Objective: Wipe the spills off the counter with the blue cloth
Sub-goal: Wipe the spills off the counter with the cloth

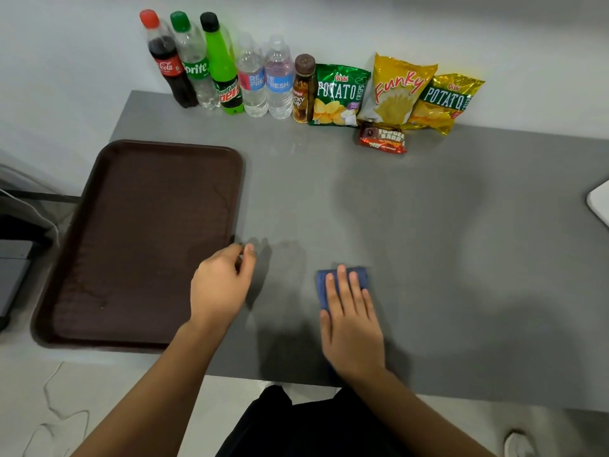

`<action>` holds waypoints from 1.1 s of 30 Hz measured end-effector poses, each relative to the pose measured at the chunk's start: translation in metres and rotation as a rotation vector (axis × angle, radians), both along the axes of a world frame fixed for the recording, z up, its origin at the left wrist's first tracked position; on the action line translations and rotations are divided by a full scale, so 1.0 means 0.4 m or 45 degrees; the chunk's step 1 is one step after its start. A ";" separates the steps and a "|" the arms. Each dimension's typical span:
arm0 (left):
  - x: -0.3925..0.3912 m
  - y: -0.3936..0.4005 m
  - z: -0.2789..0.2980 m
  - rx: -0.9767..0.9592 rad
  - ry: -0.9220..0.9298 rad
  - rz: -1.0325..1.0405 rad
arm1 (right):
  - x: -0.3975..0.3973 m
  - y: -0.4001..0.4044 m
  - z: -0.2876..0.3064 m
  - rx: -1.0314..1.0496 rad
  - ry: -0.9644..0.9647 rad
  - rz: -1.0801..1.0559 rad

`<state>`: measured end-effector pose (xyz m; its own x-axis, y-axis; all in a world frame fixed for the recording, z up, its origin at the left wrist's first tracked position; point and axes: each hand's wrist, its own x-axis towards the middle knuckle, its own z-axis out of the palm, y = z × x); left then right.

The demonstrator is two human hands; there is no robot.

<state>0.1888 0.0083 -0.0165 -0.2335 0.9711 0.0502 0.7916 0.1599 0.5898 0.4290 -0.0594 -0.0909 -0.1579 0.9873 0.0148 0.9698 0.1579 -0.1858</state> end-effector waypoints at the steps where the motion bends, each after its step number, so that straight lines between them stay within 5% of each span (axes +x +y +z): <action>1: -0.008 -0.002 0.000 0.004 0.004 0.002 | -0.032 -0.012 0.001 -0.026 0.020 0.046; 10: -0.061 -0.011 0.003 0.023 0.030 0.026 | -0.271 0.152 0.023 -0.065 0.149 0.267; 20: -0.084 -0.029 0.040 -0.044 0.020 -0.024 | -0.210 0.407 0.039 -0.176 0.054 -0.003; 27: -0.138 -0.021 0.038 -0.070 -0.014 -0.081 | -0.134 0.266 0.029 -0.128 0.000 -0.185; 33: -0.183 -0.009 0.023 -0.053 -0.027 -0.103 | -0.255 0.068 0.008 -0.090 -0.011 -0.127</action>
